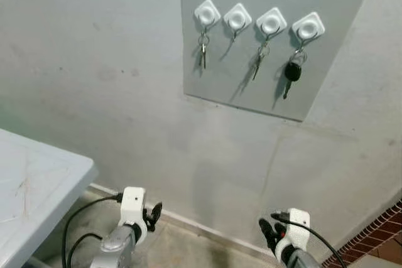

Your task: Hang keys on a hook

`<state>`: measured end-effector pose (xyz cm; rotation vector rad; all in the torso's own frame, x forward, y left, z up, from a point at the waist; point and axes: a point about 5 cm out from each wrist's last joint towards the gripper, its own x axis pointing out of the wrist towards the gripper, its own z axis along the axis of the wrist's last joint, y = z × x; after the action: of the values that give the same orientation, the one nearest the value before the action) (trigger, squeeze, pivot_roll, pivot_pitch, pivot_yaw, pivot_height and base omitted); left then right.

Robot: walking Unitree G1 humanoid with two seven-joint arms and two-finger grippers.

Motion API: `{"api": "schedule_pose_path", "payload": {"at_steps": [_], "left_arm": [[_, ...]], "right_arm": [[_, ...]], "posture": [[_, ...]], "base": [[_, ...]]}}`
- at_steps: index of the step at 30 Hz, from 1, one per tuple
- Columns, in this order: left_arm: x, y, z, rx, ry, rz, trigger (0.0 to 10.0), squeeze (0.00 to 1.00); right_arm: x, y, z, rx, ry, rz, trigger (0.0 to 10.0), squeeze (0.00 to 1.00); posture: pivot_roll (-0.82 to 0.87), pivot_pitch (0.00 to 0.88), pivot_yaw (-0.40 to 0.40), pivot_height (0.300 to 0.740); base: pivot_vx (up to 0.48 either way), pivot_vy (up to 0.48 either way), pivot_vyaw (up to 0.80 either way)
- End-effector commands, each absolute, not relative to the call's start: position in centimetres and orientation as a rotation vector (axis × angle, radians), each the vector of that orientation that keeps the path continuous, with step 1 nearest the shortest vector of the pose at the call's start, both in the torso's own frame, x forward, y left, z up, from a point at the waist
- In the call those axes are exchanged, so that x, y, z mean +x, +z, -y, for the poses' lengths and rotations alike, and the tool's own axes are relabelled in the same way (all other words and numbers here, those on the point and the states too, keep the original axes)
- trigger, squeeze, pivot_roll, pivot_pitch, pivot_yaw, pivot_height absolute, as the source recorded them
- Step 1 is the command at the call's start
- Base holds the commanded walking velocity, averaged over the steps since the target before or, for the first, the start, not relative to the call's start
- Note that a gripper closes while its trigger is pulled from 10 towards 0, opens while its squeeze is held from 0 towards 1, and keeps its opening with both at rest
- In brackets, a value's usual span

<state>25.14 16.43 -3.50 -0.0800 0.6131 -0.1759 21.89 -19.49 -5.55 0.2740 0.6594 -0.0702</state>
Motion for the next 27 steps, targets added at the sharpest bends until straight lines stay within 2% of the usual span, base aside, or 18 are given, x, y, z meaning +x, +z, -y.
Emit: {"api": "schedule_pose_path", "payload": {"at_steps": [1,11,17,27], "left_arm": [[24.6,-4.0,-17.0,-0.068,-0.171,-0.638,10.0,0.0],[22.1,-6.0,-17.6,-0.098,-0.115,-0.76,10.0,0.0],[21.7,-6.4,-17.3,-0.079,-0.123,-0.787,10.0,0.0],[19.5,-7.7,-17.7,0.0,-0.111,-0.87,10.0,0.0]], "right_arm": [[21.2,-6.0,19.9,0.255,-0.096,-0.683,10.0,0.0],[18.7,-7.1,22.0,0.176,-0.191,-0.748,10.0,0.0],[17.1,-7.9,21.9,0.105,-0.18,-0.811,10.0,0.0],[14.2,-9.4,21.7,0.09,-0.202,-0.939,10.0,0.0]], "posture": [[0.13,0.0,0.055,0.736],[0.05,0.0,0.08,0.736],[0.03,0.0,0.086,0.736],[-0.01,0.0,0.087,0.736]], "base": [[0.0,0.0,0.0],[0.0,0.0,0.0],[0.0,0.0,0.0],[0.0,0.0,0.0]]}}
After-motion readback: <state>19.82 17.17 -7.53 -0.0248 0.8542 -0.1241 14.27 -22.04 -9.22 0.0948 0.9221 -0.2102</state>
